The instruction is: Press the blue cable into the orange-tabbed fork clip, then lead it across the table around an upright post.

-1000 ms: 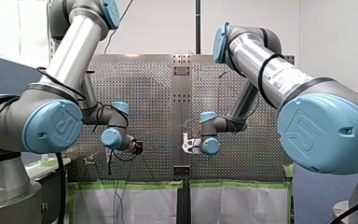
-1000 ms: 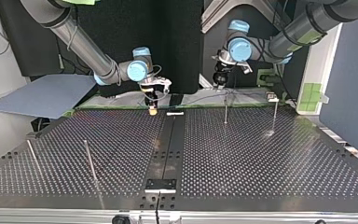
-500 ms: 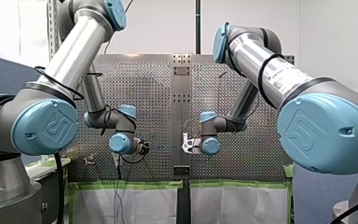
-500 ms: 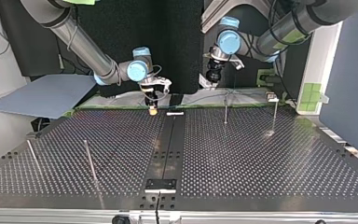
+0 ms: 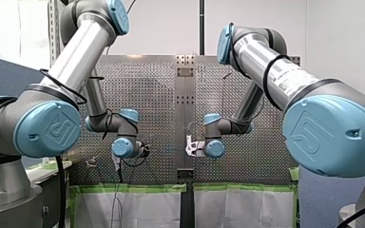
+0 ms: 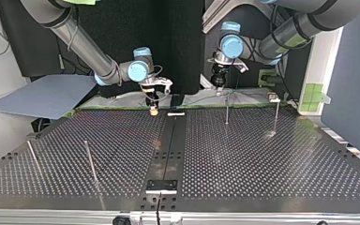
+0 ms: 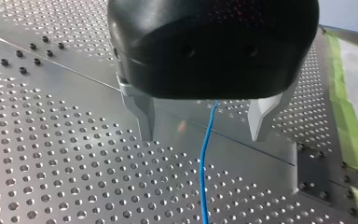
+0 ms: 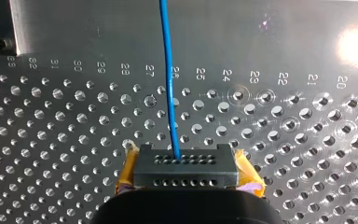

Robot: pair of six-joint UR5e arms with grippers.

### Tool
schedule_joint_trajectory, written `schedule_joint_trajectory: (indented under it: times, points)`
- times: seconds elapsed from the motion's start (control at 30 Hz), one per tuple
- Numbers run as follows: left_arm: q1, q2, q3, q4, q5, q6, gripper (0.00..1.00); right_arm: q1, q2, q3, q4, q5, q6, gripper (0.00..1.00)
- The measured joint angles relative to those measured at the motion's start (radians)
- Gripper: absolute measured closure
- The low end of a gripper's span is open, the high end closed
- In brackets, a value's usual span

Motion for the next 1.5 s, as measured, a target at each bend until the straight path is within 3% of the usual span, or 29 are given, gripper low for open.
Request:
schedule_joint_trajectory:
  times: [0.17, 0.4, 0.63, 0.97, 1.3, 1.5]
  points:
    - [0.005, -0.036, 0.034, 0.027, 0.010, -0.025, 0.00, 0.001, 0.000, 0.000, 0.001, 0.000, 0.000, 1.00]
    - [0.005, -0.092, 0.097, 0.031, -0.033, -0.007, 0.00, 0.001, 0.000, 0.000, 0.001, -0.001, -0.001, 1.00]
    - [0.004, -0.100, 0.114, 0.036, -0.038, 0.014, 0.00, 0.000, 0.000, 0.000, 0.001, -0.001, -0.003, 1.00]
    - [-0.001, -0.101, 0.116, 0.026, 0.001, 0.084, 0.00, 0.000, 0.000, 0.000, 0.001, -0.002, -0.004, 1.00]
    - [0.005, -0.101, 0.134, 0.017, -0.059, 0.163, 0.00, 0.000, 0.000, -0.001, 0.001, -0.002, -0.006, 1.00]
    - [0.005, -0.102, 0.145, 0.012, -0.069, 0.206, 0.00, 0.000, 0.000, -0.001, 0.001, -0.002, -0.006, 1.00]
